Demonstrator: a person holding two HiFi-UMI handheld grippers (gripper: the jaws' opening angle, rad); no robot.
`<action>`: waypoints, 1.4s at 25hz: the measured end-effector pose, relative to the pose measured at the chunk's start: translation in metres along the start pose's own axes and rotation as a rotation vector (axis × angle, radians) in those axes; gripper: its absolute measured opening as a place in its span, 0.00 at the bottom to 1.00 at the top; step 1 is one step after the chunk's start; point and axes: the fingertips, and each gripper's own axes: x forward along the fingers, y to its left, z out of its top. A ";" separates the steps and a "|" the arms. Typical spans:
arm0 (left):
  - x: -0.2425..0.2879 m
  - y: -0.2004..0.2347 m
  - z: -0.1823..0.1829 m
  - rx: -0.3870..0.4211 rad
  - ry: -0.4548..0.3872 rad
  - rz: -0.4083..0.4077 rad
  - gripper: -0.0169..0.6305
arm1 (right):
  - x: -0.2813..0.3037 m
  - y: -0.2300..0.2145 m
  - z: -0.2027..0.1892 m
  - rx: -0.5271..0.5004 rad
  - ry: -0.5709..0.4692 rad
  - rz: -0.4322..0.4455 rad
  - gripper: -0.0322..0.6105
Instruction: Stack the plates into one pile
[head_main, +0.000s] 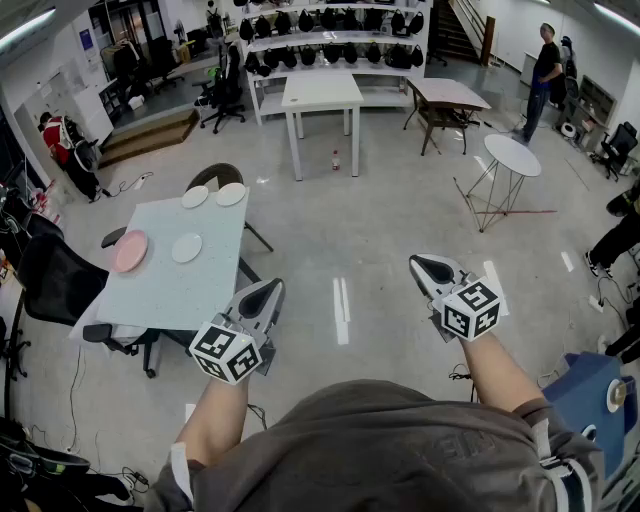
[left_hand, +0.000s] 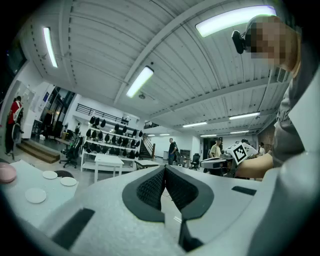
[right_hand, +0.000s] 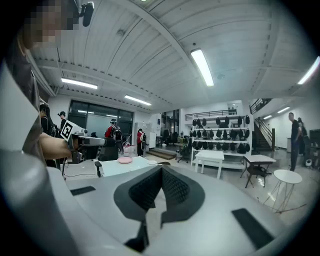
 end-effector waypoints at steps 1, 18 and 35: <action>0.001 0.000 0.000 -0.001 0.000 0.000 0.04 | 0.001 -0.001 0.001 0.001 -0.001 0.001 0.04; 0.044 -0.032 -0.003 0.007 0.004 0.016 0.04 | -0.016 -0.039 0.010 -0.003 -0.066 0.042 0.31; 0.115 -0.079 -0.012 0.000 0.016 0.036 0.04 | -0.056 -0.119 -0.006 -0.001 -0.084 0.057 0.31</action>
